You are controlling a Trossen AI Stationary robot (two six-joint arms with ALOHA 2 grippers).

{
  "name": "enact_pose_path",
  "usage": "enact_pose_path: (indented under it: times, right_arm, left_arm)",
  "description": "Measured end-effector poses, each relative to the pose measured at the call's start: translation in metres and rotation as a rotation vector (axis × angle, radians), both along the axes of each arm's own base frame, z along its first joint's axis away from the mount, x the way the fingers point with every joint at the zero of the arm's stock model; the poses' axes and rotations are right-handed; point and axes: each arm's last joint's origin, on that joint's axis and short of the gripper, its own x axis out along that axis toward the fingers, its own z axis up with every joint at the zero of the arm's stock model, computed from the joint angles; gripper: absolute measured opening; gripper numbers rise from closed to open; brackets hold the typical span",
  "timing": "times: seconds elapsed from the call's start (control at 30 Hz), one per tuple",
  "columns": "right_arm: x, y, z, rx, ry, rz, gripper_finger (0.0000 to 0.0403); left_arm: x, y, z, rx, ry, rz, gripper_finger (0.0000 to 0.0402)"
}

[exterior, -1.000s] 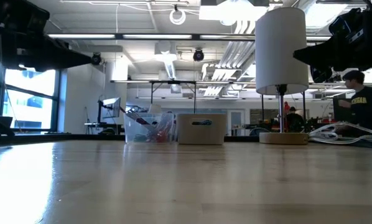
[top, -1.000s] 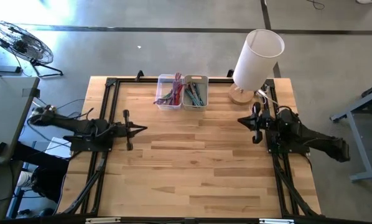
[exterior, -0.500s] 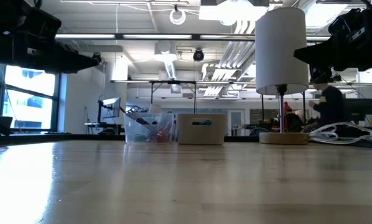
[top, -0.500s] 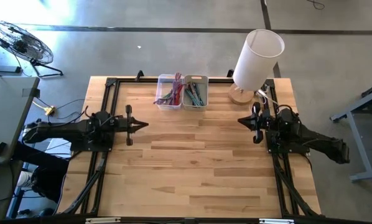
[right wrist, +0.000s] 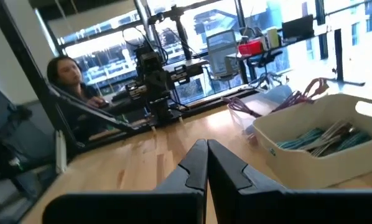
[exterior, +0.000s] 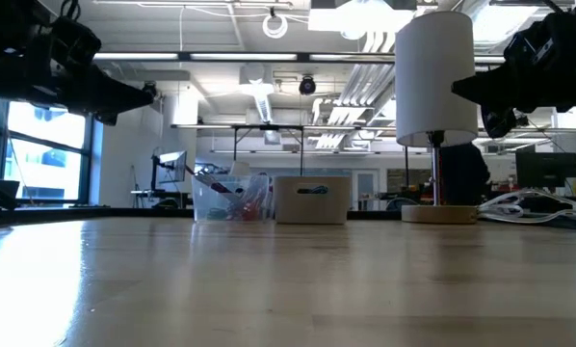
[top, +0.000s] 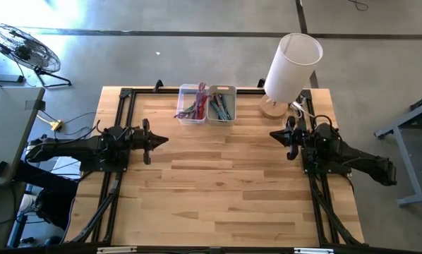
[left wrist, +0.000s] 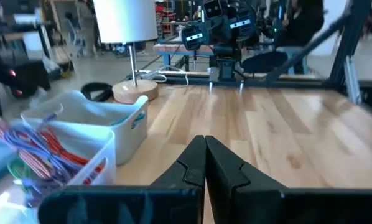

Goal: Pick & Place USB Port
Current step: Return to Home Position

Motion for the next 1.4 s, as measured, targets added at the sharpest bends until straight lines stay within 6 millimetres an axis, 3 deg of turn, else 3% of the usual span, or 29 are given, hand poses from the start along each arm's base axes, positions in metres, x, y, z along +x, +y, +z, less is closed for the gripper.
enact_pose_path:
  times: [0.27, 1.4]
  right_arm:
    - [0.0000, 0.0000, 0.0000, 0.173, -0.026, 0.011, 0.0001]
    - [0.0000, 0.0000, 0.0000, 0.166, -0.027, 0.011, 0.0003]
  left_arm:
    - [0.0000, 0.0001, -0.0001, -0.137, -0.021, 0.007, 0.0000]
    - [0.0001, -0.0007, -0.0016, -0.173, -0.009, -0.017, 0.0001]
